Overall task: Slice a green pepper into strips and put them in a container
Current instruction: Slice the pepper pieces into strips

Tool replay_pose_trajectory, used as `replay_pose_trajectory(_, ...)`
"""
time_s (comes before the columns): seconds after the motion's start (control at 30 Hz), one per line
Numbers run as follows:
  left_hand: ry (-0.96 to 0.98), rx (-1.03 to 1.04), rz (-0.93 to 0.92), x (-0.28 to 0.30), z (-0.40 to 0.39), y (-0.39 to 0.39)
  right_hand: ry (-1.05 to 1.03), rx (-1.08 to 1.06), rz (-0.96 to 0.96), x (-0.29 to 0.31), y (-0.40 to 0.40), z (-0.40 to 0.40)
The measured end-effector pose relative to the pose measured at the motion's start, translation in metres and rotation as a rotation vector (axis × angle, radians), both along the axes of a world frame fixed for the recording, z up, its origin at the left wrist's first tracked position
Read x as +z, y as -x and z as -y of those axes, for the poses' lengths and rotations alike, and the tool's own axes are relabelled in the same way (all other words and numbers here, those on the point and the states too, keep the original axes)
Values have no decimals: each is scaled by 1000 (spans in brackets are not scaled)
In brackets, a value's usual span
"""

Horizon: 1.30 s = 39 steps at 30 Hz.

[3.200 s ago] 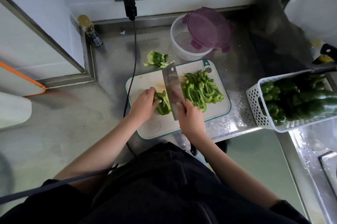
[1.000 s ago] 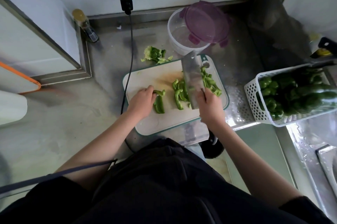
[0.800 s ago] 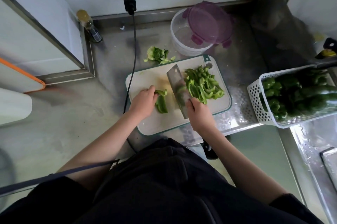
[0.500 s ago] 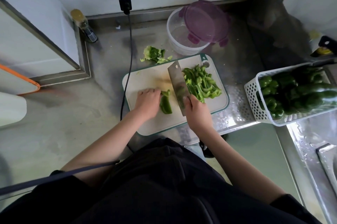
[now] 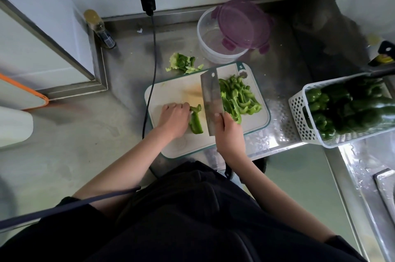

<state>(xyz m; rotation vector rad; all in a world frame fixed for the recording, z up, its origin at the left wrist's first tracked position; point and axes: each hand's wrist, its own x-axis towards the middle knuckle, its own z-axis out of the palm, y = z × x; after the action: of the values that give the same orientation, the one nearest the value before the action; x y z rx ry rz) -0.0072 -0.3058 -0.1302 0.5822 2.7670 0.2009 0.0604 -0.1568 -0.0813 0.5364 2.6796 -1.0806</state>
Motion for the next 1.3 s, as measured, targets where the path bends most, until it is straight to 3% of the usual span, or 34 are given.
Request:
replay_pose_trajectory(0.33, 0, 76, 469, 16, 8, 20, -40, 143, -19, -3, 2, -4)
replay_pose_trajectory(0.6, -23, 100, 399, 14, 7, 14, -184, 291, 55, -5, 7, -2)
replay_pose_trajectory(1.03, -266, 306, 467, 14, -3, -5, -142, 89, 23, 1, 4, 10)
replay_pose_trajectory(1.3, -313, 329, 437, 15, -7, -11, -198, 196, 114, 0, -8, 8)
